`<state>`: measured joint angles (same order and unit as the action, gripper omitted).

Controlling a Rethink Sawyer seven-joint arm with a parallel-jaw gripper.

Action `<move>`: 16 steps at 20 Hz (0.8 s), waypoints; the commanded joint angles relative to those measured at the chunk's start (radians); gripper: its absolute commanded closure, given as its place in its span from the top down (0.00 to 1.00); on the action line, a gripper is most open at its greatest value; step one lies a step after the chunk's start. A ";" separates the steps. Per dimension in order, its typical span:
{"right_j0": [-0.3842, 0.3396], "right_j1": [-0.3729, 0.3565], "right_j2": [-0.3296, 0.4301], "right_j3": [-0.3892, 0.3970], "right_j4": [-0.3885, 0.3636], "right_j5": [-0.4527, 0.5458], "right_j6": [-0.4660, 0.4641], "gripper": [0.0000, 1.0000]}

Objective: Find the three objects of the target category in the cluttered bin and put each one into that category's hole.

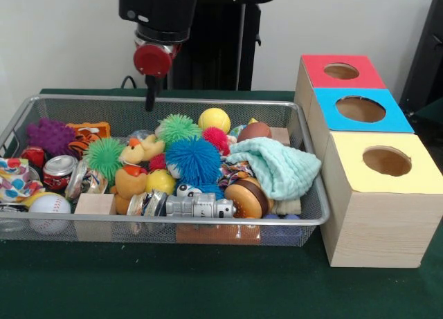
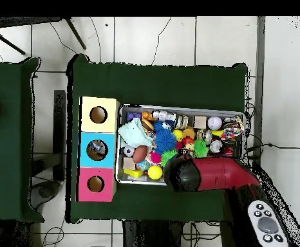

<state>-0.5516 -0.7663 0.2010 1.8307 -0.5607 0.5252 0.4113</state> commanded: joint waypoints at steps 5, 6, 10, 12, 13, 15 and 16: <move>-0.169 0.001 0.051 -0.049 -0.046 0.054 -0.033 1.00; -0.202 0.014 0.078 -0.038 -0.046 0.036 -0.056 1.00; -0.250 0.093 0.165 -0.022 -0.024 -0.030 -0.033 1.00; -0.244 0.119 0.182 -0.019 -0.025 -0.049 -0.003 1.00; -0.250 0.127 0.195 -0.016 -0.023 -0.057 0.003 1.00; -0.257 0.137 0.210 -0.013 -0.027 -0.067 0.011 1.00; -0.256 0.142 0.217 -0.012 -0.024 -0.070 0.019 1.00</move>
<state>-0.8066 -0.7153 0.2550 1.8219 -0.5618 0.5171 0.4113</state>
